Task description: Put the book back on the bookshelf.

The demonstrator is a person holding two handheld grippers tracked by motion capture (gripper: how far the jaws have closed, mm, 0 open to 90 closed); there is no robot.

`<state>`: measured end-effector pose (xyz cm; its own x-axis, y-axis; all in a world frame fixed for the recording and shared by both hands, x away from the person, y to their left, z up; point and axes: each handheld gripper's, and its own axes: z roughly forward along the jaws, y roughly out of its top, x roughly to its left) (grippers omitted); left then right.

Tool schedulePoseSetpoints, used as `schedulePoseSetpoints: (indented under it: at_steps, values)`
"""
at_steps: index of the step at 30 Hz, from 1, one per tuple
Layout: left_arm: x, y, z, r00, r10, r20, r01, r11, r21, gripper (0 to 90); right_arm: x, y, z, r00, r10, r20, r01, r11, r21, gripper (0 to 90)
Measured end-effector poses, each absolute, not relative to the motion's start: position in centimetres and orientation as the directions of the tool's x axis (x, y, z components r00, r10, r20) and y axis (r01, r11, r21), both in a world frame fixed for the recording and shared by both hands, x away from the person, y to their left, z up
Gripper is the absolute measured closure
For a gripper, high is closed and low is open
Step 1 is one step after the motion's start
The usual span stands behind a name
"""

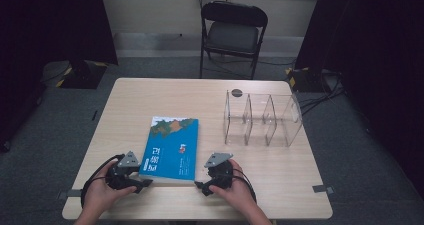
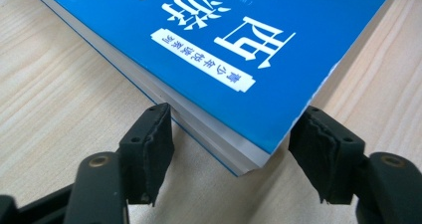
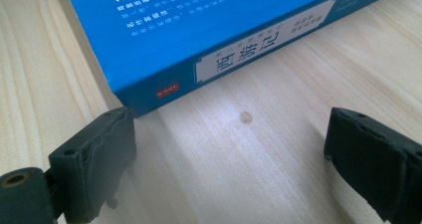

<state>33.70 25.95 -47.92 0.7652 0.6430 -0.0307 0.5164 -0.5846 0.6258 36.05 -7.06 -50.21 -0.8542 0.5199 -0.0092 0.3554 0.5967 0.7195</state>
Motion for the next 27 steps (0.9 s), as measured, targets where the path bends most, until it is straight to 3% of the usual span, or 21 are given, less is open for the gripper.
schedulePoseSetpoints:
  at_steps: [4,6,8,27]
  values:
    - [33.5,25.8,-47.4,0.763,0.645,-0.037,0.518,-0.578,0.631,36.5,36.1,-7.1,-50.2,-0.855,0.519,-0.010,0.354,0.597,0.720,5.7]
    - [33.4,25.9,-46.8,0.762,0.642,-0.083,0.529,-0.544,0.651,49.7,36.1,-7.1,-50.2,-0.854,0.520,-0.009,0.355,0.597,0.720,5.7]
    - [33.6,26.1,-46.4,0.761,0.641,-0.102,0.525,-0.517,0.676,53.9,36.1,-7.1,-50.2,-0.854,0.519,-0.010,0.355,0.597,0.720,5.7]
    - [33.7,25.9,-45.4,0.761,0.641,-0.105,0.520,-0.504,0.690,54.6,35.7,-7.0,-50.1,-0.849,0.528,-0.005,0.365,0.594,0.717,9.4]
